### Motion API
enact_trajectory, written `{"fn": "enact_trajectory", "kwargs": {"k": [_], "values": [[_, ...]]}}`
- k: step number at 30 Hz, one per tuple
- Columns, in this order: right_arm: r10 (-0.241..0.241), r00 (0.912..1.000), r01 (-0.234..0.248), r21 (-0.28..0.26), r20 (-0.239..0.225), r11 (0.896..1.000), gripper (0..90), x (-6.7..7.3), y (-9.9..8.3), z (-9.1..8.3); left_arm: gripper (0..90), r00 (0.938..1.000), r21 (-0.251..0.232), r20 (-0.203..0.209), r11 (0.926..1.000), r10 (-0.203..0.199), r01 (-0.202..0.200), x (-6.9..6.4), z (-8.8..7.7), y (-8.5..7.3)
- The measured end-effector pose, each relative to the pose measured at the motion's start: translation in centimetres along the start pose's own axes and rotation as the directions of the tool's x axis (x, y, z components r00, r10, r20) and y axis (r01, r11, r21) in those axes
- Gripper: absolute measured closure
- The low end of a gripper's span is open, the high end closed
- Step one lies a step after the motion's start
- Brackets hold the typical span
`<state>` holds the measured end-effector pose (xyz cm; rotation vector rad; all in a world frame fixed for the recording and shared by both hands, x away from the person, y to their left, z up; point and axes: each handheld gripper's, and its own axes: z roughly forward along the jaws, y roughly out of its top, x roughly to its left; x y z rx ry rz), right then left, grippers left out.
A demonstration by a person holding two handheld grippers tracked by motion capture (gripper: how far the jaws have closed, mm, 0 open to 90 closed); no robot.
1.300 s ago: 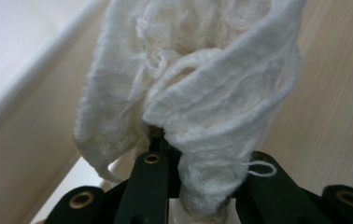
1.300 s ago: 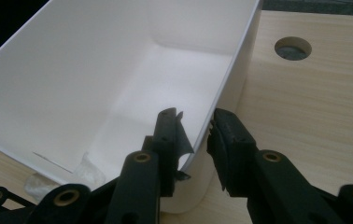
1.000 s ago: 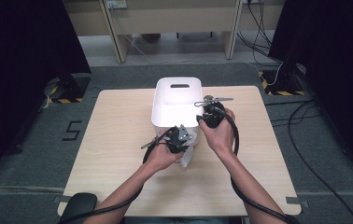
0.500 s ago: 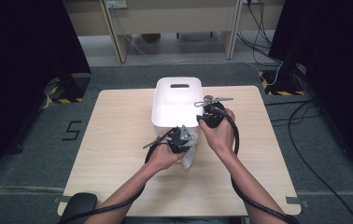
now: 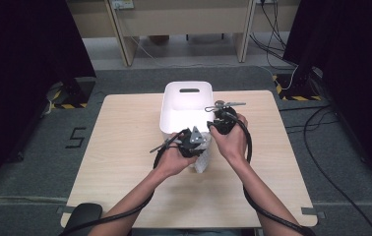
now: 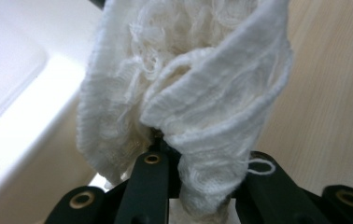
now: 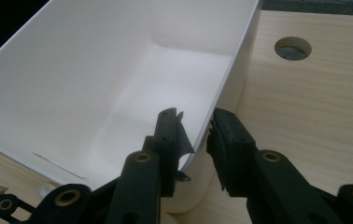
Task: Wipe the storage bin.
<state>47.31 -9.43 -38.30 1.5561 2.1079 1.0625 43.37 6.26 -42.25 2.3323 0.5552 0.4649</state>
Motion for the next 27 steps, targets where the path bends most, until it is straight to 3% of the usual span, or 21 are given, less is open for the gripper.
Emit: {"fn": "enact_trajectory", "kwargs": {"k": [12, 18, 27], "values": [[-0.001, 1.0000, 0.001, 0.004, 0.000, 1.000, 72.3, 0.0, 0.1, 0.0, 77.9, 0.9999, 0.006, -0.011, 1.0000, -0.001, 0.001, -0.2, 0.3, 0.3], [-0.001, 1.0000, 0.001, 0.003, -0.002, 1.000, 72.4, 0.0, 0.1, 0.1, 77.9, 0.9996, 0.026, -0.024, 0.9996, 0.014, -0.013, -0.5, 1.2, -0.2], [0.007, 0.9999, -0.006, 0.008, -0.011, 1.000, 72.1, -0.1, 0.1, 0.0, 77.9, 0.9999, 0.058, 0.003, 0.9982, 0.010, -0.010, -1.0, 3.5, -0.9]]}}
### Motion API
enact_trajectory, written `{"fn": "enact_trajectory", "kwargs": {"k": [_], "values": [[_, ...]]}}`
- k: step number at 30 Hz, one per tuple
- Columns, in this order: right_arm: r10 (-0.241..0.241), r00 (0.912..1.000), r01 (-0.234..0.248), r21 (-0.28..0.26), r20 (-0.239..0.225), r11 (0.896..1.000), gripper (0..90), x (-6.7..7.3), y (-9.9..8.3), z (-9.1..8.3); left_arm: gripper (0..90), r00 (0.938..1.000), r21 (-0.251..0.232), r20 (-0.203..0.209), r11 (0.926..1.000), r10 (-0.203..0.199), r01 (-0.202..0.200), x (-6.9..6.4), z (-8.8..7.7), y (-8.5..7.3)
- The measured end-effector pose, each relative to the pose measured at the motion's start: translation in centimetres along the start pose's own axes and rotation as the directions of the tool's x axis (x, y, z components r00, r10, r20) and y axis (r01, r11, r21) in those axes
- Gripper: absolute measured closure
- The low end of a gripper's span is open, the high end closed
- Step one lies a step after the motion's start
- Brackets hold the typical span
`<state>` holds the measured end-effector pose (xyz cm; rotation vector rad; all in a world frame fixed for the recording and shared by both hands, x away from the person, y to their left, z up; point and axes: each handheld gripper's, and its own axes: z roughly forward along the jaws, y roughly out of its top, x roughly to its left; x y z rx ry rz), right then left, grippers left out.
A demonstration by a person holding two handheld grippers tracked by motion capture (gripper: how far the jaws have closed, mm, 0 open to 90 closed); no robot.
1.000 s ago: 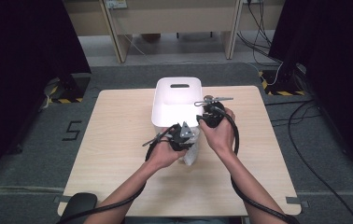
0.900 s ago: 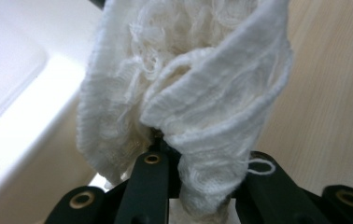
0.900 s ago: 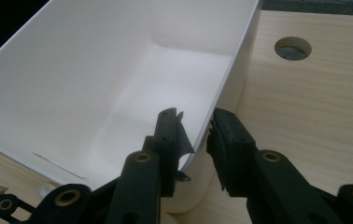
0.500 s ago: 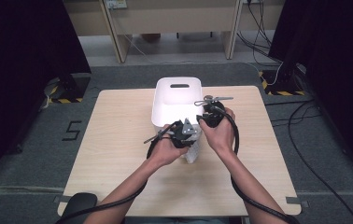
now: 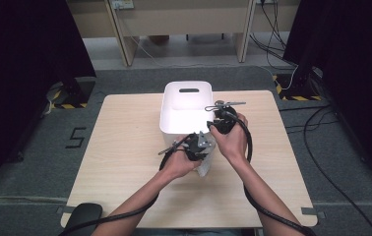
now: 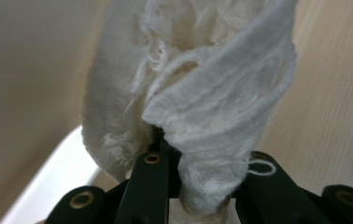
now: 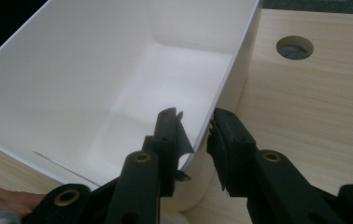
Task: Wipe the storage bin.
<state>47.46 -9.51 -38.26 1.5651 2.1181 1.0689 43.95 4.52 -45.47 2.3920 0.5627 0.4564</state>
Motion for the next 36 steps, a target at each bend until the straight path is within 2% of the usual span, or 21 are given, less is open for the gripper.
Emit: {"fn": "enact_trajectory", "kwargs": {"k": [1, 7, 14, 22, 36], "values": [[0.000, 1.0000, 0.000, 0.000, 0.000, 1.000, 72.1, 0.0, 0.0, 0.0, 77.9, 1.0000, -0.004, 0.000, 1.0000, -0.008, 0.008, -0.1, 0.3, -0.1], [-0.002, 1.0000, 0.002, -0.001, -0.005, 1.000, 72.1, -0.1, 0.0, 0.1, 77.9, 1.0000, -0.003, 0.000, 1.0000, 0.007, -0.007, -0.5, 1.4, 0.1], [0.000, 1.0000, 0.000, -0.002, -0.008, 1.000, 72.0, -0.1, 0.0, 0.1, 77.9, 1.0000, -0.017, -0.002, 0.9998, 0.005, -0.005, -0.4, 1.4, 0.3], [0.004, 1.0000, -0.004, -0.003, -0.007, 1.000, 72.0, -0.1, 0.0, 0.0, 77.9, 0.9997, -0.051, -0.022, 0.9987, 0.008, -0.009, -0.3, 0.3, 0.9], [0.003, 0.9999, -0.003, 0.005, -0.013, 1.000, 72.0, -0.1, 0.1, 0.1, 77.9, 0.9980, -0.089, -0.054, 0.9954, 0.032, -0.037, 0.0, -1.8, 2.0]]}}
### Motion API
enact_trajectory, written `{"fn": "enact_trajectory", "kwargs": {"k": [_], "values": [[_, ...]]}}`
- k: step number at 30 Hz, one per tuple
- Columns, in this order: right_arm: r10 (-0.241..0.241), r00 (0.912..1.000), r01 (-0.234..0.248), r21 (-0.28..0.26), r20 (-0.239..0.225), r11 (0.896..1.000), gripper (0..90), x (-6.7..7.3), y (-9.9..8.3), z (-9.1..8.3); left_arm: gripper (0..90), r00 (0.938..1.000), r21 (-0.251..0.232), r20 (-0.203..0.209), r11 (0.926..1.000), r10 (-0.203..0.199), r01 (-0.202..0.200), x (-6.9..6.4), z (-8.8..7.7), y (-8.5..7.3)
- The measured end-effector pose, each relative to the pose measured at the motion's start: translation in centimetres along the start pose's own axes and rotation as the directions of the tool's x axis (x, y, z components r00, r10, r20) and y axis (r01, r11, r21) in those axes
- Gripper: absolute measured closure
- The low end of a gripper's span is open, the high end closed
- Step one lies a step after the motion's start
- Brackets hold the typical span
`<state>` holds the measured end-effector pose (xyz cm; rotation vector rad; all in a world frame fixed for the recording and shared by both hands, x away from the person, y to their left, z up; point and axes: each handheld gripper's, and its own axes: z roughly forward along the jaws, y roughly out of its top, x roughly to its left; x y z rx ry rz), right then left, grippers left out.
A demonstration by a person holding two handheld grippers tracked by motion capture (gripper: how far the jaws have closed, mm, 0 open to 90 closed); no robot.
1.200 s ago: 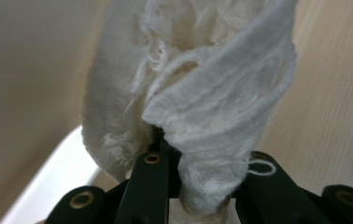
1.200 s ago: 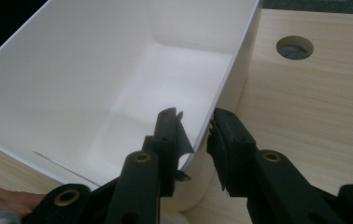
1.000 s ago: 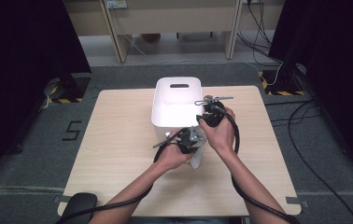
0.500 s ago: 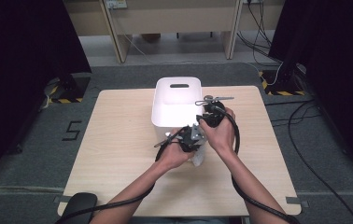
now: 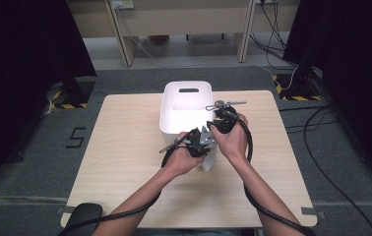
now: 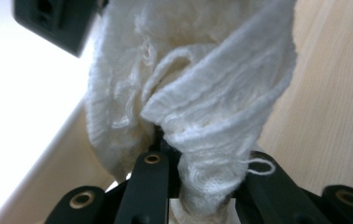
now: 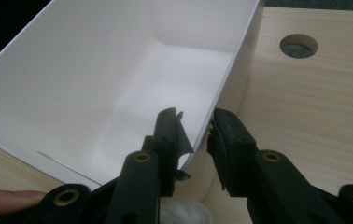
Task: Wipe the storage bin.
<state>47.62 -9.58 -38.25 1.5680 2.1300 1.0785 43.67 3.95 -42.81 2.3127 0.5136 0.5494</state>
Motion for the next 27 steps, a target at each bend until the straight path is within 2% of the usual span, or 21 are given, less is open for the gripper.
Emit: {"fn": "enact_trajectory", "kwargs": {"k": [5, 11, 15, 20, 24, 27], "values": [[0.004, 1.0000, -0.004, 0.001, -0.002, 1.000, 72.0, 0.0, 0.0, 0.0, 77.9, 0.9999, -0.001, -0.004, 0.9999, 0.013, -0.013, 0.0, -0.2, 0.1], [0.004, 1.0000, -0.004, 0.001, -0.002, 1.000, 71.5, 0.0, 0.0, 0.0, 77.8, 0.9997, 0.023, -0.004, 0.9994, 0.026, -0.026, -0.1, -0.6, 0.0], [0.013, 0.9997, -0.013, -0.005, -0.020, 1.000, 69.6, -0.2, -0.1, 0.0, 77.7, 0.9998, 0.022, 0.002, 0.9996, 0.019, -0.019, -0.2, -1.4, -0.5], [0.017, 0.9994, -0.018, -0.024, -0.030, 1.000, 65.1, -0.3, 0.0, -0.2, 77.7, 1.0000, 0.026, -0.002, 0.9997, -0.001, 0.001, 0.3, -2.8, -1.7], [0.018, 0.9989, -0.020, -0.038, -0.043, 0.999, 66.0, -0.3, 0.3, -0.8, 77.7, 0.9999, 0.030, -0.015, 0.9996, -0.004, 0.004, 1.0, -4.4, -2.9], [0.028, 0.9983, -0.032, -0.066, -0.051, 0.997, 69.3, -0.8, 0.6, -1.6, 77.6, 0.9992, 0.027, -0.032, 0.9993, -0.025, 0.026, 1.7, -6.0, -4.3]]}}
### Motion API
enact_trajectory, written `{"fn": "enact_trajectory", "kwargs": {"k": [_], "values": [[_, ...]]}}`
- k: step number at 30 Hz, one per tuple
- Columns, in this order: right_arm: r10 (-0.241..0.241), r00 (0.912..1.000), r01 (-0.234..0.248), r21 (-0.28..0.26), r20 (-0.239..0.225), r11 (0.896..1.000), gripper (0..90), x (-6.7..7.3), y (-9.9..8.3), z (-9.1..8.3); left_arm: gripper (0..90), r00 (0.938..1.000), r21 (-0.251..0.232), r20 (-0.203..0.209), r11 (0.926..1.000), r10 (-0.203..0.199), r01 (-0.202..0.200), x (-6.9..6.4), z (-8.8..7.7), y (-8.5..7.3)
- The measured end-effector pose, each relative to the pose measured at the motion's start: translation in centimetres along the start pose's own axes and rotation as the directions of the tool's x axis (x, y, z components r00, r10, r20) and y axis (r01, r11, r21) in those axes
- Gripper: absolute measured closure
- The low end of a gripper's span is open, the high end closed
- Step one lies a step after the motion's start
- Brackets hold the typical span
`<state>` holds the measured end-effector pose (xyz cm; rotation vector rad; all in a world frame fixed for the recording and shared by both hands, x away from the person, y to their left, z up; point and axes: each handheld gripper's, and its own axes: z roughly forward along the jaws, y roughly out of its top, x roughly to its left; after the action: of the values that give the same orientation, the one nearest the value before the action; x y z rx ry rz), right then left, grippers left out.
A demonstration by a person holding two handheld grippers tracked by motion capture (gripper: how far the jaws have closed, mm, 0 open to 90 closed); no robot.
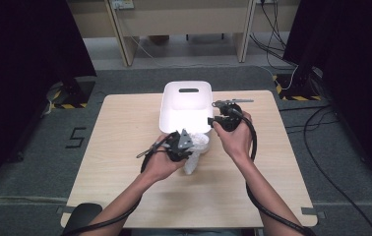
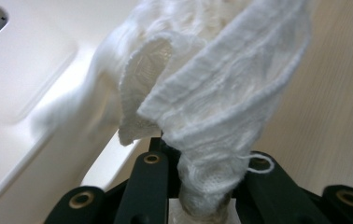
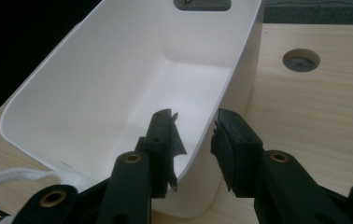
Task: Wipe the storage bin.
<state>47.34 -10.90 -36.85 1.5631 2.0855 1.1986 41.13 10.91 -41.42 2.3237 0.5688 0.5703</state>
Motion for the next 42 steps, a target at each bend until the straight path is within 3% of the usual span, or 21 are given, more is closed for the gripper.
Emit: {"fn": "enact_trajectory", "kwargs": {"k": [3, 8, 9, 12, 16, 19, 21, 23, 24, 25, 26, 29, 30, 31, 32, 34, 35, 42], "values": [[0.010, 0.9993, -0.010, 0.012, 0.035, 1.000, 80.8, -0.7, -0.1, -0.1, 77.6, 0.9993, 0.018, -0.030, 0.9995, -0.024, 0.025, 1.1, -1.4, -1.4], [0.013, 0.9985, -0.015, 0.036, 0.053, 0.999, 83.2, -1.0, -0.5, 0.6, 77.7, 0.9943, 0.047, -0.086, 0.9967, -0.062, 0.066, 2.8, -3.3, -4.0], [0.012, 0.9984, -0.014, 0.034, 0.055, 0.999, 83.1, -1.1, -0.4, 0.7, 77.7, 0.9911, 0.055, -0.101, 0.9941, -0.088, 0.094, 3.6, -3.7, -5.0], [0.013, 0.9983, -0.015, 0.028, 0.058, 0.999, 82.8, -1.1, -0.3, 0.8, 77.7, 0.9860, 0.058, -0.122, 0.9910, -0.113, 0.121, 4.3, -4.1, -5.8], [0.014, 0.9977, -0.016, 0.035, 0.066, 0.999, 82.6, -1.1, -0.5, 1.1, 77.7, 0.9711, 0.073, -0.188, 0.9839, -0.147, 0.163, 6.2, -5.1, -7.1], [0.009, 0.9974, -0.011, 0.035, 0.071, 0.999, 82.5, -1.3, -0.6, 1.3, 77.7, 0.9524, 0.079, -0.238, 0.9734, -0.191, 0.215, 8.1, -5.5, -8.0], [0.010, 0.9972, -0.013, 0.033, 0.074, 0.999, 82.4, -1.3, -0.6, 1.5, 77.7, 0.9400, 0.083, -0.257, 0.9639, -0.225, 0.253, 9.3, -5.1, -8.4], [0.006, 0.9970, -0.009, 0.031, 0.077, 0.999, 82.0, -1.3, -0.5, 1.8, 77.6, 0.9341, 0.084, -0.262, 0.9586, -0.242, 0.272, 10.1, -4.1, -8.4], [0.010, 0.9971, -0.013, 0.032, 0.075, 0.999, 82.2, -1.2, -0.5, 2.0, 77.6, 0.9382, 0.082, -0.257, 0.9622, -0.232, 0.260, 10.4, -3.6, -8.4], [0.004, 0.9970, -0.006, 0.032, 0.078, 0.999, 82.5, -1.1, -0.6, 2.1, 77.6, 0.9365, 0.086, -0.247, 0.9571, -0.249, 0.277, 10.4, -3.0, -8.4], [-0.007, 0.9964, 0.004, 0.031, 0.085, 1.000, 82.5, -1.1, -0.6, 2.2, 77.6, 0.9386, 0.085, -0.241, 0.9581, -0.247, 0.274, 10.5, -2.6, -8.4], [0.004, 0.9972, -0.006, 0.032, 0.075, 0.999, 82.3, -1.4, -0.7, 2.6, 77.6, 0.9483, 0.081, -0.230, 0.9667, -0.219, 0.243, 10.3, -2.0, -8.2], [0.004, 0.9972, -0.006, 0.032, 0.075, 0.999, 82.3, -1.4, -0.7, 2.6, 77.6, 0.9513, 0.076, -0.208, 0.9660, -0.227, 0.247, 10.0, -1.9, -8.1], [0.003, 0.9975, -0.006, 0.034, 0.071, 0.999, 82.8, -1.3, -0.7, 2.8, 77.6, 0.9578, 0.063, -0.196, 0.9720, -0.210, 0.226, 9.8, -1.8, -8.0], [-0.006, 0.9974, 0.003, 0.031, 0.072, 1.000, 82.6, -1.2, -0.7, 3.1, 77.5, 0.9595, 0.066, -0.183, 0.9711, -0.214, 0.230, 9.5, -1.8, -7.8], [-0.006, 0.9978, 0.003, 0.035, 0.065, 0.999, 82.2, -1.0, -0.7, 3.2, 77.5, 0.9684, 0.061, -0.175, 0.9797, -0.177, 0.191, 9.4, -1.8, -7.5], [-0.019, 0.9979, 0.017, 0.033, 0.061, 0.999, 81.8, -1.0, -0.7, 3.2, 77.6, 0.9690, 0.059, -0.165, 0.9790, -0.183, 0.195, 9.2, -1.8, -7.4], [-0.023, 0.9979, 0.022, 0.030, 0.061, 0.999, 79.8, -0.9, -0.7, 3.0, 77.6, 0.9839, 0.065, -0.135, 0.9898, -0.117, 0.127, 8.5, -1.4, -6.3]]}}
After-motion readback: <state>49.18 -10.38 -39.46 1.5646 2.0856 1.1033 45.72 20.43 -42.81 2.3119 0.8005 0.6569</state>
